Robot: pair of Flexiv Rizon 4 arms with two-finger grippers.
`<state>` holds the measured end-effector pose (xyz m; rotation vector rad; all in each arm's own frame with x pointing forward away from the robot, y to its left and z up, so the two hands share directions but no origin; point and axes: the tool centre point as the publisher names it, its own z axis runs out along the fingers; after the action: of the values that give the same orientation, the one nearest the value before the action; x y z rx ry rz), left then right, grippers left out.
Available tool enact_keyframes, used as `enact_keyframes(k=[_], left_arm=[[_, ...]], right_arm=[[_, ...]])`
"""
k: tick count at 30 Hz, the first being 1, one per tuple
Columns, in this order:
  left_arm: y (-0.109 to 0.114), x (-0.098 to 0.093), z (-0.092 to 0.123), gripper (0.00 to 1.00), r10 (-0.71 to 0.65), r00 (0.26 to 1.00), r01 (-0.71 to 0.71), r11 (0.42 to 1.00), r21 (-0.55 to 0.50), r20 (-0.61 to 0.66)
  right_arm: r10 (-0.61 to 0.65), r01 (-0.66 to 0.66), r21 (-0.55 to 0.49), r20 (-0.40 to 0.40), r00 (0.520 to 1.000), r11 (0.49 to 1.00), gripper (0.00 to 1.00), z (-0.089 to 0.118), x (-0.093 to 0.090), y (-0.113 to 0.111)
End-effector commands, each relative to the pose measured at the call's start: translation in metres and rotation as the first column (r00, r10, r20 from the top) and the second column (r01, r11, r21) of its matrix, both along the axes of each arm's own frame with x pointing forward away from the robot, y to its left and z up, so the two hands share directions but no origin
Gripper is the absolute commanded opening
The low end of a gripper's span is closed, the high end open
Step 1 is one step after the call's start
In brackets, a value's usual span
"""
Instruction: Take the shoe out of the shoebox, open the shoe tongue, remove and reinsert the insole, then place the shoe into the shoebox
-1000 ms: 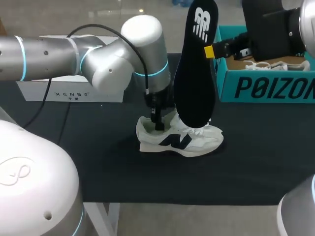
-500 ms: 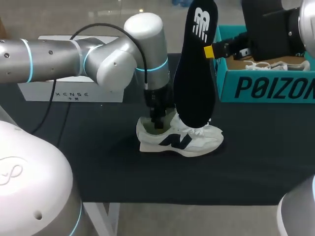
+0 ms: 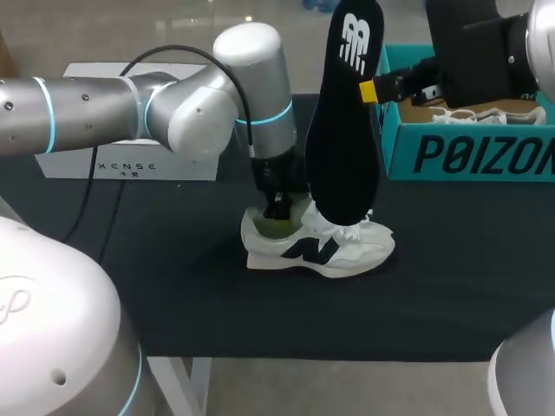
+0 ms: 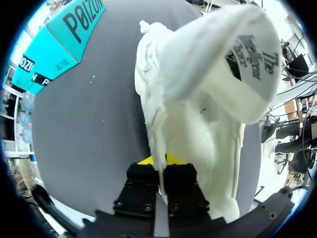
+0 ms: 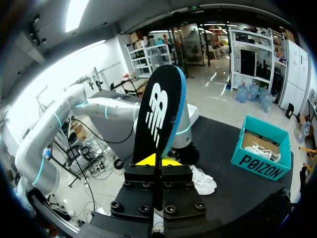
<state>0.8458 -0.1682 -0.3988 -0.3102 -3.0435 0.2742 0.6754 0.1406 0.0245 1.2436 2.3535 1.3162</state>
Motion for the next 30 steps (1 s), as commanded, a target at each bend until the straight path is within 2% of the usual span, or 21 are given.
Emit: enact_keyframes(k=[1, 8, 9, 10, 12, 14, 16, 18, 21, 24, 27, 30], left_arm=[[0.004, 0.003, -0.001, 0.00, -0.021, 1.000, 0.020, 0.999, -0.036, -0.014], [-0.002, 0.012, 0.016, 0.00, -0.168, 0.984, 0.162, 0.983, -0.089, -0.058], [-0.003, 0.014, 0.019, 0.00, -0.245, 0.968, 0.239, 0.966, -0.102, -0.047], [-0.003, 0.014, 0.022, 0.00, -0.266, 0.959, 0.256, 0.961, -0.109, -0.097], [-0.007, 0.021, 0.027, 0.00, -0.315, 0.948, 0.308, 0.945, -0.109, -0.055], [-0.009, 0.024, 0.032, 0.00, -0.381, 0.921, 0.371, 0.922, -0.112, -0.083], [-0.010, 0.025, 0.034, 0.00, -0.493, 0.867, 0.487, 0.870, -0.081, -0.075], [-0.015, 0.024, 0.038, 0.00, -0.554, 0.829, 0.546, 0.831, -0.104, -0.082], [-0.020, 0.019, 0.040, 0.00, -0.695, 0.717, 0.687, 0.718, -0.108, -0.058], [-0.026, 0.015, 0.043, 0.00, -0.774, 0.632, 0.766, 0.630, -0.126, -0.026], [-0.030, 0.008, 0.045, 0.00, -0.854, 0.520, 0.846, 0.517, -0.128, -0.017], [-0.034, 0.000, 0.042, 0.00, -0.906, 0.424, 0.902, 0.424, -0.087, -0.014]], right_arm=[[0.000, 0.000, -0.003, -0.004, 1.000, 1.000, 0.00, 0.001, 0.003, 0.003], [0.000, 0.000, -0.003, -0.004, 1.000, 1.000, 0.00, 0.001, 0.003, 0.003], [0.000, 0.000, -0.003, -0.004, 1.000, 1.000, 0.00, 0.001, 0.003, 0.003], [0.000, 0.000, -0.003, -0.004, 1.000, 1.000, 0.00, 0.001, 0.003, 0.003], [0.000, 0.000, -0.003, -0.004, 1.000, 1.000, 0.00, 0.001, 0.003, 0.003], [0.000, 0.000, -0.003, -0.004, 1.000, 1.000, 0.00, 0.001, 0.003, 0.003], [0.000, 0.000, -0.003, -0.004, 1.000, 1.000, 0.00, 0.001, 0.003, 0.003], [0.000, 0.000, -0.003, -0.004, 1.000, 1.000, 0.00, 0.001, 0.003, 0.003], [0.000, 0.000, -0.003, -0.004, 1.000, 1.000, 0.00, 0.001, 0.003, 0.003], [0.000, 0.000, -0.003, -0.004, 1.000, 1.000, 0.00, 0.001, 0.003, 0.003], [0.000, 0.000, -0.003, -0.004, 1.000, 1.000, 0.00, 0.001, 0.003, 0.003], [0.000, 0.000, -0.003, -0.004, 1.000, 1.000, 0.00, 0.001, 0.003, 0.003]])
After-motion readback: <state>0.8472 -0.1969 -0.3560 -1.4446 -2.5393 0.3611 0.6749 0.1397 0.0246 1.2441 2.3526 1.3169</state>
